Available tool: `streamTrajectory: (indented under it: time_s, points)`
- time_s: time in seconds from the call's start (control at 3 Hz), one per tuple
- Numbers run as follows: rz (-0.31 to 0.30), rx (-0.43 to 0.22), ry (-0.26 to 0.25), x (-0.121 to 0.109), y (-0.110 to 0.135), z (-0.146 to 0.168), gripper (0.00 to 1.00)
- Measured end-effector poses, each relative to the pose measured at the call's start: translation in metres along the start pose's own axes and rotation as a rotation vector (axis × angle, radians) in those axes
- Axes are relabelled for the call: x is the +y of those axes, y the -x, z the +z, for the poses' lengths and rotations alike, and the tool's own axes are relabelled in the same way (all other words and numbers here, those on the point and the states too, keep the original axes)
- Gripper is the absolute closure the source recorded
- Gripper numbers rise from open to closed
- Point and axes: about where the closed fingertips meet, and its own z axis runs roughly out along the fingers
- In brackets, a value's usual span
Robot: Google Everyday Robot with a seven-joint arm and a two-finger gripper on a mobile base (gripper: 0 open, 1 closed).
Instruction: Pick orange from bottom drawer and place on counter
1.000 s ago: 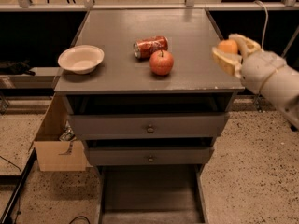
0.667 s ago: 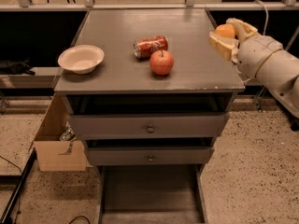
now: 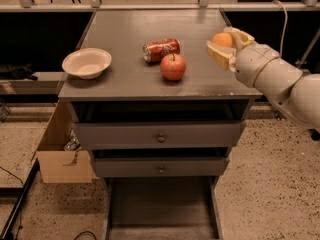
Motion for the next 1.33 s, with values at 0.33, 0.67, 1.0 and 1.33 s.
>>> streamTrajectory:
  time_s: [0.33,0.67,1.0,1.33]
  points:
    - [0.018,0.016,0.024,0.019,-0.012,0.004,1.00]
    - [0.024,0.026,0.036,0.029,-0.020,0.008,1.00]
    - [0.040,0.047,0.045,0.027,-0.029,0.014,1.00]
    - [0.066,0.070,0.029,0.009,-0.034,0.019,1.00]
